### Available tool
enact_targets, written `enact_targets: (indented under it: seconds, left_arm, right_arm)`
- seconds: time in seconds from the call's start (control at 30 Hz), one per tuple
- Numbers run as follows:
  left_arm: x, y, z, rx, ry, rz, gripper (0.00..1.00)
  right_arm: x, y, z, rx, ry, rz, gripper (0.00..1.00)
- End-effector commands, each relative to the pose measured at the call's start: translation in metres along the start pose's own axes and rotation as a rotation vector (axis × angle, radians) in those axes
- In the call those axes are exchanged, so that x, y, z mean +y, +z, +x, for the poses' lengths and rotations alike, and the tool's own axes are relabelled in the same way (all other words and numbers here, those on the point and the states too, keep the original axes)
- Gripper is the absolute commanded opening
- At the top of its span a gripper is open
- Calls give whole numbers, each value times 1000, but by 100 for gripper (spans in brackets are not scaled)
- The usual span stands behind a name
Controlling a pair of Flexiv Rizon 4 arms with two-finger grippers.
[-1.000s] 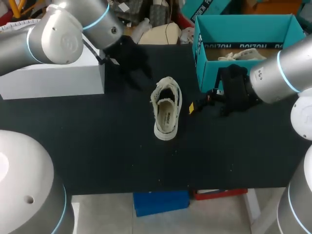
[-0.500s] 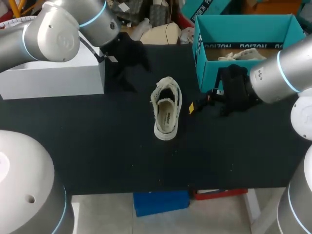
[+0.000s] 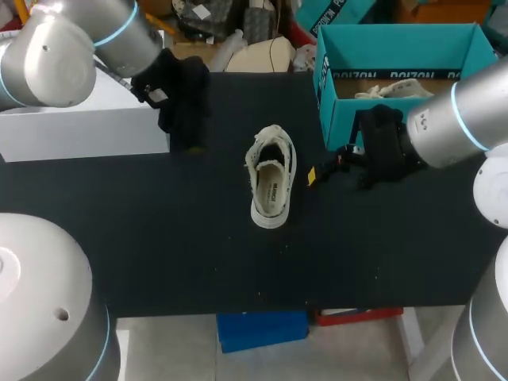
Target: Take the shoe out of the shoebox, open the shoe tongue, remove and reinsert the insole, then place the shoe into the shoebox
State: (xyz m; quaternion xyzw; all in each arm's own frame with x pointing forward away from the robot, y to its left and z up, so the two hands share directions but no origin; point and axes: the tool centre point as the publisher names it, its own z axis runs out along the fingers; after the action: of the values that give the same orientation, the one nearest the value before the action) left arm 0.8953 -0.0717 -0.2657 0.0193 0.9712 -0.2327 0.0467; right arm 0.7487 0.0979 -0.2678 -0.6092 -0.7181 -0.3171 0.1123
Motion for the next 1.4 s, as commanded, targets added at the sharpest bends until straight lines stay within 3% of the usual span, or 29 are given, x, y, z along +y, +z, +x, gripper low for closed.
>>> enact_targets:
  seconds: [0.03, 0.13, 0.3, 0.9, 1.4]
  left_arm:
    - [27, 3, 11, -80, -162, 337, 100]
    - [36, 2, 10, -73, -133, 411, 100]
    - [43, -3, 4, -61, -83, 469, 100]
    - [41, -10, 1, -56, -20, 470, 100]
    - [23, -31, 16, -26, 102, 431, 100]
  right_arm:
    - [0, 1, 1, -4, 1, 0, 100]
    - [0, 1, 1, -4, 1, 0, 100]
    - [0, 1, 1, -4, 1, 0, 100]
    - [0, 1, 1, -4, 1, 0, 100]
    - [0, 1, 1, -4, 1, 0, 100]
